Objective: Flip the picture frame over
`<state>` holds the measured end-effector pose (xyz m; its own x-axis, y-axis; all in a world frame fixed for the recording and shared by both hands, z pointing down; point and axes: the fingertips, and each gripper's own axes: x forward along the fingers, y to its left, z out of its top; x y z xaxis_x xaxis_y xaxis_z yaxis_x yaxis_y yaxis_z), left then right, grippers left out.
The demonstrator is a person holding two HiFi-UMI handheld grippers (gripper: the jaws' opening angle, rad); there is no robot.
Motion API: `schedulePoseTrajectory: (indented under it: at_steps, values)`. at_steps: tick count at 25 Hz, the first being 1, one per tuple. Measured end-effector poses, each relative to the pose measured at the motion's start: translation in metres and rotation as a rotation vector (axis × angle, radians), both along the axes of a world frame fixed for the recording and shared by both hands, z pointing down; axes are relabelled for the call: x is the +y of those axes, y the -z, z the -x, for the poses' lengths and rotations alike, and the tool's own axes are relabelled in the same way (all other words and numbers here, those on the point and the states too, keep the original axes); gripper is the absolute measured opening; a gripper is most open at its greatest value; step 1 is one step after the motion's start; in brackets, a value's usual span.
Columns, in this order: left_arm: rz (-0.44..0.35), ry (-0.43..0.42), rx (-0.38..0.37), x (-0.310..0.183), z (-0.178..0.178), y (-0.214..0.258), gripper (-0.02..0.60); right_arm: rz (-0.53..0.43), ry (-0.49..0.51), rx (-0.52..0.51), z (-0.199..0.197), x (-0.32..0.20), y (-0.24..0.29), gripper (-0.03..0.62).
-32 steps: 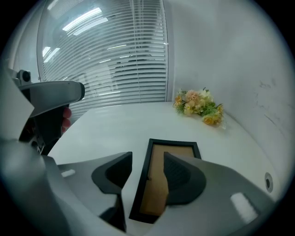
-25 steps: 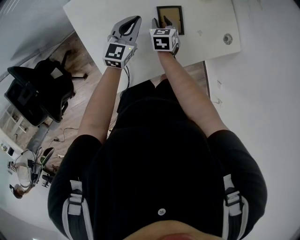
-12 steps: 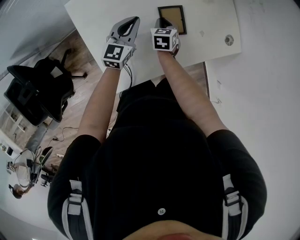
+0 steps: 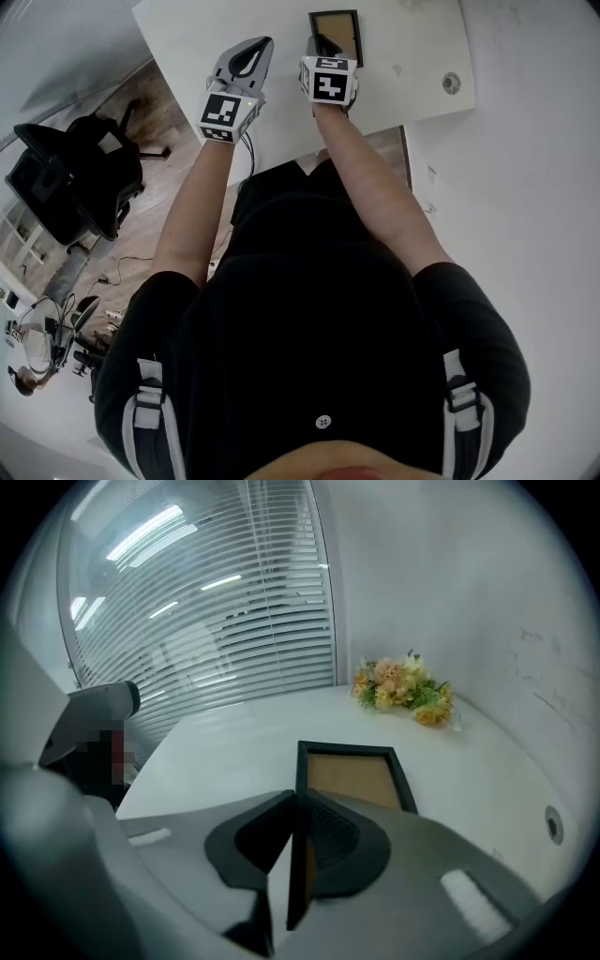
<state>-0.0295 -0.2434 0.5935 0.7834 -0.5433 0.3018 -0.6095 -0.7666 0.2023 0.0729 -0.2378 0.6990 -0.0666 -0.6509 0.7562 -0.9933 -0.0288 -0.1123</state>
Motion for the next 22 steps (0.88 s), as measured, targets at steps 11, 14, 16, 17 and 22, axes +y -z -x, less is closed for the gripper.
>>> schedulePoseTrajectory:
  at_steps: [11,14,16,17,22]
  values:
    - [-0.056,0.039,0.031,0.013,-0.012,0.042,0.005,-0.058,0.015,-0.097,-0.006,0.008,0.042,0.051]
    - [-0.073,0.044,0.038,0.018,-0.019,0.052,0.005,-0.067,0.023,-0.129,-0.01,0.012,0.053,0.051]
    - [-0.079,0.047,0.031,0.021,-0.022,0.055,0.005,-0.074,0.03,-0.144,-0.013,0.014,0.059,0.051]
    - [-0.083,0.05,0.029,0.023,-0.024,0.058,0.005,-0.076,0.033,-0.152,-0.015,0.014,0.062,0.051]
    - [-0.107,0.067,0.051,0.03,-0.031,0.074,0.005,-0.082,0.035,-0.22,-0.02,0.019,0.074,0.051]
